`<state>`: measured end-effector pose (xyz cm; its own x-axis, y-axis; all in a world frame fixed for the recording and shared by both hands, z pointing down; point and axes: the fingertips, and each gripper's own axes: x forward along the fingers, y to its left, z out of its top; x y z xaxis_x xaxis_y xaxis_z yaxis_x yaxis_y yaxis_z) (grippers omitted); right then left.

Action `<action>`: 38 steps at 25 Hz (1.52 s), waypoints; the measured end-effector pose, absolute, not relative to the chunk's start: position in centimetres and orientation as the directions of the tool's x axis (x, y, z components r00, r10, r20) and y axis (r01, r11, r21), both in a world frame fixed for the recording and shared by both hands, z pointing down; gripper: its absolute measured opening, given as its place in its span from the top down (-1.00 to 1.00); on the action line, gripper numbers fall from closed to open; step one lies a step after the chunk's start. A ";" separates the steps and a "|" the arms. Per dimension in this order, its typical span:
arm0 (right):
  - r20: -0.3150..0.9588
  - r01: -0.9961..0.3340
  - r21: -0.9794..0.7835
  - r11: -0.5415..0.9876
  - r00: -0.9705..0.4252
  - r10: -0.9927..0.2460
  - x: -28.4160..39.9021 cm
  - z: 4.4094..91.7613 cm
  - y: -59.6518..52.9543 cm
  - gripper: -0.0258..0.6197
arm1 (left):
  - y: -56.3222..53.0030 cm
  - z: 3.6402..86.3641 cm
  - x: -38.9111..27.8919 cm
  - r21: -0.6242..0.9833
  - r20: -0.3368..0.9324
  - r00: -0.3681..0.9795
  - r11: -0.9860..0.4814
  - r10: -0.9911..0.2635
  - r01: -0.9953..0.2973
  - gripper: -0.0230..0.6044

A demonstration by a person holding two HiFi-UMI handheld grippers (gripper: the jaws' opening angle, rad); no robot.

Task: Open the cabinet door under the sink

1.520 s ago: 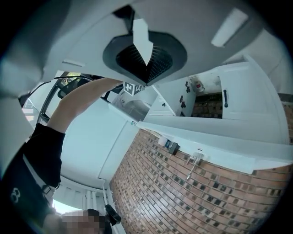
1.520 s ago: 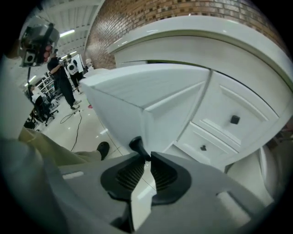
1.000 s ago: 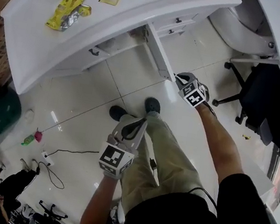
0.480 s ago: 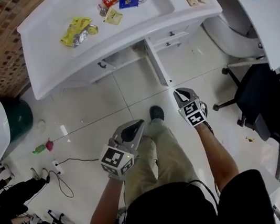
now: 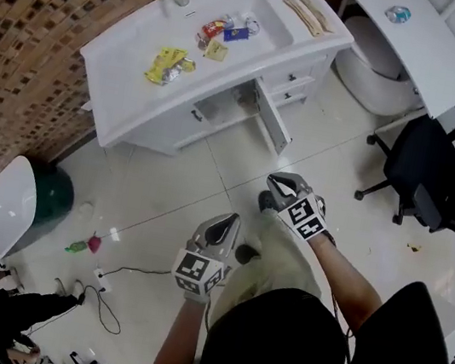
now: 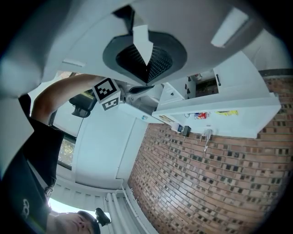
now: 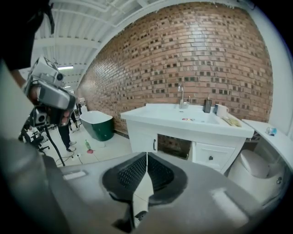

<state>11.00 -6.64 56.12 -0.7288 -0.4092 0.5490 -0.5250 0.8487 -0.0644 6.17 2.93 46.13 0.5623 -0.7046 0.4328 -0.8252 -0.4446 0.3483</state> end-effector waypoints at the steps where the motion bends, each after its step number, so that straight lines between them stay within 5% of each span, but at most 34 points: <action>1: 0.540 -0.521 -0.078 0.850 -0.739 -0.403 10.5 55.0 -4.8 0.94 | 4.7 45.9 5.8 0.347 0.435 0.554 -0.435 -0.710 -0.831 0.89; 21: 0.345 -0.191 -0.141 0.971 -0.929 -0.133 4.3 39.0 19.9 0.94 | 21.0 39.3 0.4 0.319 0.319 0.363 -0.261 -0.875 -0.911 0.89; 29: 0.339 -0.059 -0.154 0.986 -0.941 -0.003 3.2 38.0 23.0 0.94 | 21.6 37.7 1.1 0.356 0.262 0.414 -0.311 -0.872 -0.881 0.89; 38: 0.326 -0.039 -0.138 0.990 -0.945 0.008 4.2 37.1 20.8 0.95 | 20.5 37.5 3.5 0.348 0.238 0.425 -0.332 -0.873 -0.877 0.89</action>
